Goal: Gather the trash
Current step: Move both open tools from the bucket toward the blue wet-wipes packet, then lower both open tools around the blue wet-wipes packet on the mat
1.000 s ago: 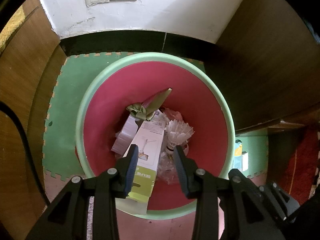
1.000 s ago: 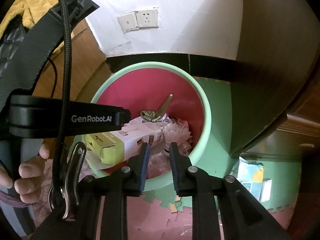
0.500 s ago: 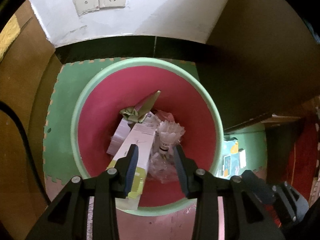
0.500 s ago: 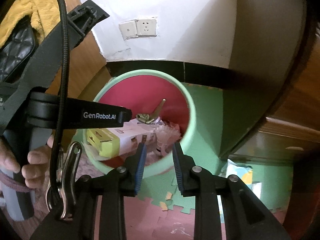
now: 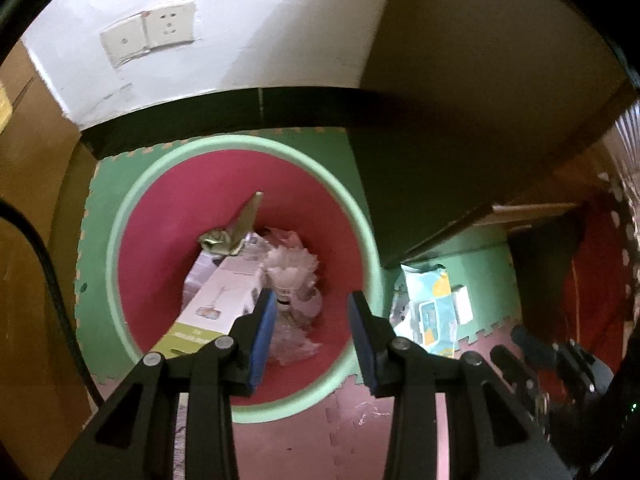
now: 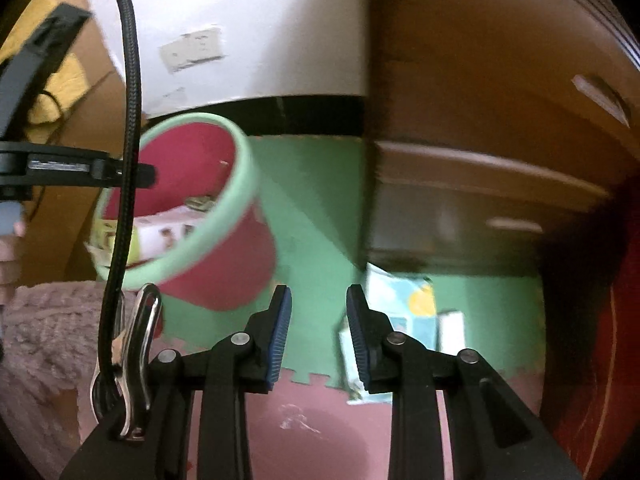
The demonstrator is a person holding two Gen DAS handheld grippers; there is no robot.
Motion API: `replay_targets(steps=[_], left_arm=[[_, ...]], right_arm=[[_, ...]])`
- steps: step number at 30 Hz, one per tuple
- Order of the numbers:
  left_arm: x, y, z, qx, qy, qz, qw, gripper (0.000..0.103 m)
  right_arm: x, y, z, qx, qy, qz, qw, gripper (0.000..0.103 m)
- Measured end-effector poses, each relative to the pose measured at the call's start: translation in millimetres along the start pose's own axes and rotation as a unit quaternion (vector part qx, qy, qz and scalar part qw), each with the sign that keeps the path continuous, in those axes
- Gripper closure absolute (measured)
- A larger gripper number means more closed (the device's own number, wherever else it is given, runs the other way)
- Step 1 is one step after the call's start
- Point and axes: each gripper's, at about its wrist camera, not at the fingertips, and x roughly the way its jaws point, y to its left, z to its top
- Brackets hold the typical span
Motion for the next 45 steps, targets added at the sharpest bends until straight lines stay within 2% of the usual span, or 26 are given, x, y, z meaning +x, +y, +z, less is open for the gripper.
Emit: replay_targets(steps=[6, 15, 23, 29, 35, 40, 45], left_arm=[[3, -36, -4, 0.045, -0.004, 0.004, 0.999, 0.065], [15, -85, -23, 0.113, 0.002, -0.019, 0.9934, 0.065], [35, -112, -43, 0.142, 0.015, -0.031, 0.9893, 0.065], [54, -128, -50, 0.143, 0.024, -0.035, 0.9888, 0.065], [90, -142, -63, 0.141, 0.04, -0.026, 0.9889, 0.065], [134, -150, -78, 0.137, 0.062, -0.009, 0.9886, 0.065], [180, -154, -92, 0.129, 0.087, 0.0, 0.9878, 0.065]], right_arm=[[15, -33, -13, 0.039, 0.018, -0.014, 0.999, 0.073], [34, -84, -32, 0.107, 0.04, -0.013, 0.993, 0.073], [55, -109, -46, 0.153, 0.057, -0.015, 0.986, 0.072], [74, -117, -53, 0.161, 0.076, -0.024, 0.984, 0.072], [97, -124, -62, 0.173, 0.111, -0.018, 0.978, 0.072], [119, -131, -76, 0.185, 0.152, -0.016, 0.971, 0.072], [131, -142, -85, 0.199, 0.171, -0.02, 0.965, 0.072]])
